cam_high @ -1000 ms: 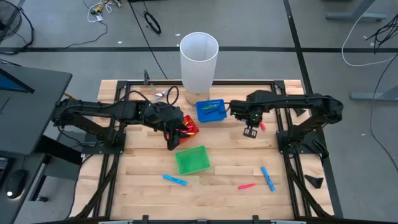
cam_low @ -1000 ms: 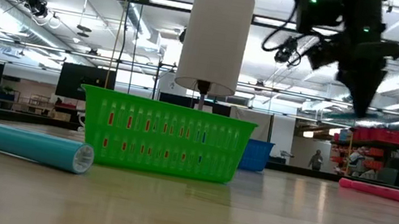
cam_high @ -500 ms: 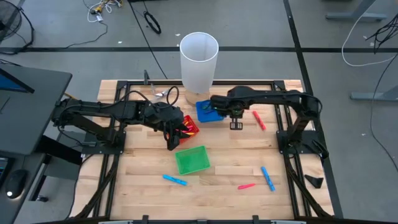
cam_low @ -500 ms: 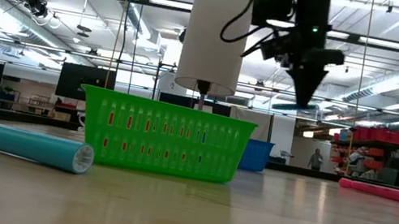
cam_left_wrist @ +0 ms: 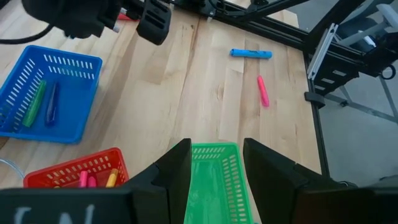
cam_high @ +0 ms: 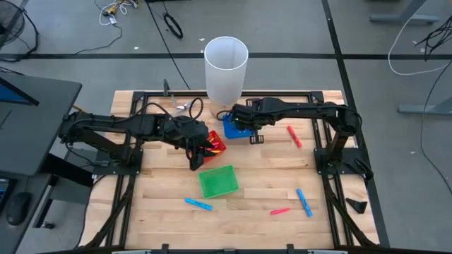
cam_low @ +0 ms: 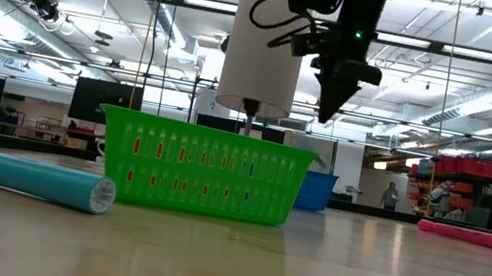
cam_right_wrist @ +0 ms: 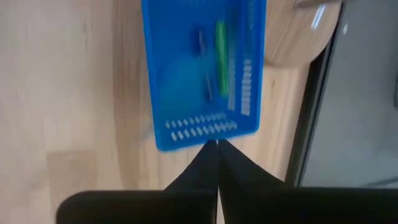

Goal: Pick & Place Markers
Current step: Put the blue pen into the blue bin

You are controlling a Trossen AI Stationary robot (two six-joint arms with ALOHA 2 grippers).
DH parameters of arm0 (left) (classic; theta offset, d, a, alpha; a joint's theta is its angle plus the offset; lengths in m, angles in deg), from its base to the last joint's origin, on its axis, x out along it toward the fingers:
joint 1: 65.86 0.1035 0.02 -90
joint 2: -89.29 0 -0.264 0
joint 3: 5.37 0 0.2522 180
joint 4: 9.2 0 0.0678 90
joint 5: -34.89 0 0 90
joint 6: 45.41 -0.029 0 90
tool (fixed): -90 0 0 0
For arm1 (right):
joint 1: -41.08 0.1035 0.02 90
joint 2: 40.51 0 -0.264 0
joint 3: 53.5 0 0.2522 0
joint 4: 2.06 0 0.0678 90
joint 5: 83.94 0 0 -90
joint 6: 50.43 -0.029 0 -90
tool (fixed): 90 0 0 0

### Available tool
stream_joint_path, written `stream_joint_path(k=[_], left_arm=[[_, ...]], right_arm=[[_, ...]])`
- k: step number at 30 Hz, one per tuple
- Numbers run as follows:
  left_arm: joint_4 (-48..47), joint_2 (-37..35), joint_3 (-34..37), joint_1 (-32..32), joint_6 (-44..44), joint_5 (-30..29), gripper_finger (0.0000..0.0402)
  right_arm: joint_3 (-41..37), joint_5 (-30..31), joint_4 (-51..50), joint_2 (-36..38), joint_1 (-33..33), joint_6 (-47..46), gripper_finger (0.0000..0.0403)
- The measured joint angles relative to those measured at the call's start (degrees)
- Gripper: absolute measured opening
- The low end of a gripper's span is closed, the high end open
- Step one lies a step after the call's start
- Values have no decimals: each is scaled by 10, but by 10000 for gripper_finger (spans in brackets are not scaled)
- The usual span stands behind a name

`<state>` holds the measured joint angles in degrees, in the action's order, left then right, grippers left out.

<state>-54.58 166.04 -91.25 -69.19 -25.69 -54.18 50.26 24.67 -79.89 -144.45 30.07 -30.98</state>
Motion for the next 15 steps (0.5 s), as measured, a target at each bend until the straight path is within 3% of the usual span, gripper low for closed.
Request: stream_joint_path(k=[15], left_arm=[[0,0,0,-1,3,0,151]], right_arm=[[0,15,15,-4,2,-5,1]])
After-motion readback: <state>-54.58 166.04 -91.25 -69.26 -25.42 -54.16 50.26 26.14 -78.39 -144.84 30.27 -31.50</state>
